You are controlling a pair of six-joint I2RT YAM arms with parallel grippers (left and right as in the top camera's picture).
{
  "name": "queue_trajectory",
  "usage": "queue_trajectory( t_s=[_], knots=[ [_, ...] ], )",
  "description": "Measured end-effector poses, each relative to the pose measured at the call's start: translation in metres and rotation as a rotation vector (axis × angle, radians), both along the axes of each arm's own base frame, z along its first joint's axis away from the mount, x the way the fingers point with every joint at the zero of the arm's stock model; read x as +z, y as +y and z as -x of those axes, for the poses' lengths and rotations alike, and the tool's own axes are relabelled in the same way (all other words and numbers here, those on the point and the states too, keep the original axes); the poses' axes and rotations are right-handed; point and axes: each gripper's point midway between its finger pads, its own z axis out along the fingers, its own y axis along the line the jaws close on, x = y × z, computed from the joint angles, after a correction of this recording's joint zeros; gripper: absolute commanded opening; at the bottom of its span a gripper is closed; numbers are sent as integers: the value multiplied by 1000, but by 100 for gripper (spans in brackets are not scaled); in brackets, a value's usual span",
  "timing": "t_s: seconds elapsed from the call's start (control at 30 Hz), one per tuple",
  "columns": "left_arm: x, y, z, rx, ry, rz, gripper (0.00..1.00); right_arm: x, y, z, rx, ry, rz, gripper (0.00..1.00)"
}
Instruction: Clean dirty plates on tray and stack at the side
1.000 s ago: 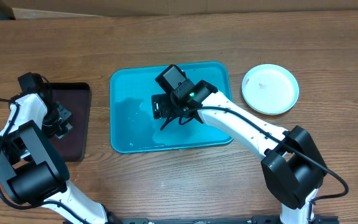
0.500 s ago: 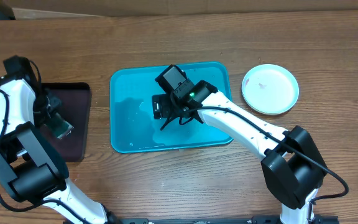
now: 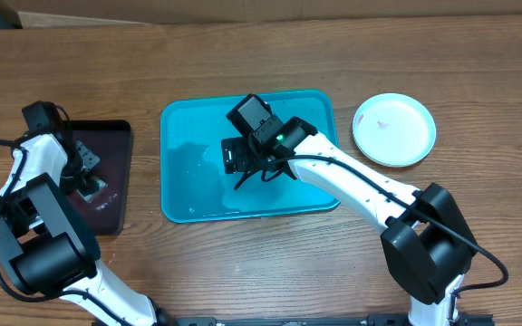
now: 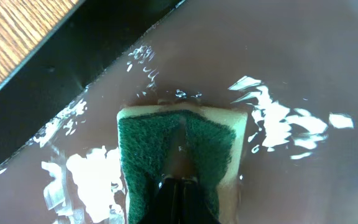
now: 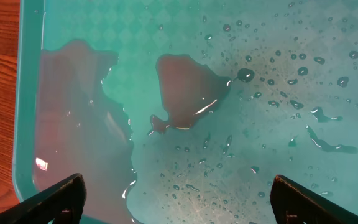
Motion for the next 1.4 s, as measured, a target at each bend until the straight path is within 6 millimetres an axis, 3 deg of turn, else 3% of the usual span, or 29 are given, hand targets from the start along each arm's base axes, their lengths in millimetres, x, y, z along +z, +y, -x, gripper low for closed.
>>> queue_trajectory(
  t_s=[0.2, 0.37, 0.53, 0.77, 0.9, 1.03, 1.13, 1.27, 1.4],
  knots=[
    [2, -5, 10, 0, 48, 20, 4, 0, -1, 0, 2, 1, 4, 96],
    [19, -13, 26, 1, 145, 72, 4, -1, -2, 1, 0, 3, 8, 100],
    [33, -11, 23, 7, 148, 73, 4, -1, -2, 0, 3, -1, 11, 100],
    [13, -16, 33, 17, 163, 80, 5, -1, -2, 0, 3, -2, 10, 100],
    [-3, -17, 41, 41, 160, 62, 23, -1, -2, 0, 2, -2, 10, 100],
    [-4, -15, 44, 59, 143, 35, 27, 0, -2, -1, 0, -7, 13, 100],
    [-3, -15, 47, 67, 153, 38, 24, 0, -3, -1, -2, -10, 17, 100],
    [10, -21, 54, 72, 219, 83, 4, 0, -3, -2, -4, -12, 19, 100],
    [40, -25, 50, 68, 259, 136, 6, -1, -4, -2, -5, -12, 20, 100]
  ],
)
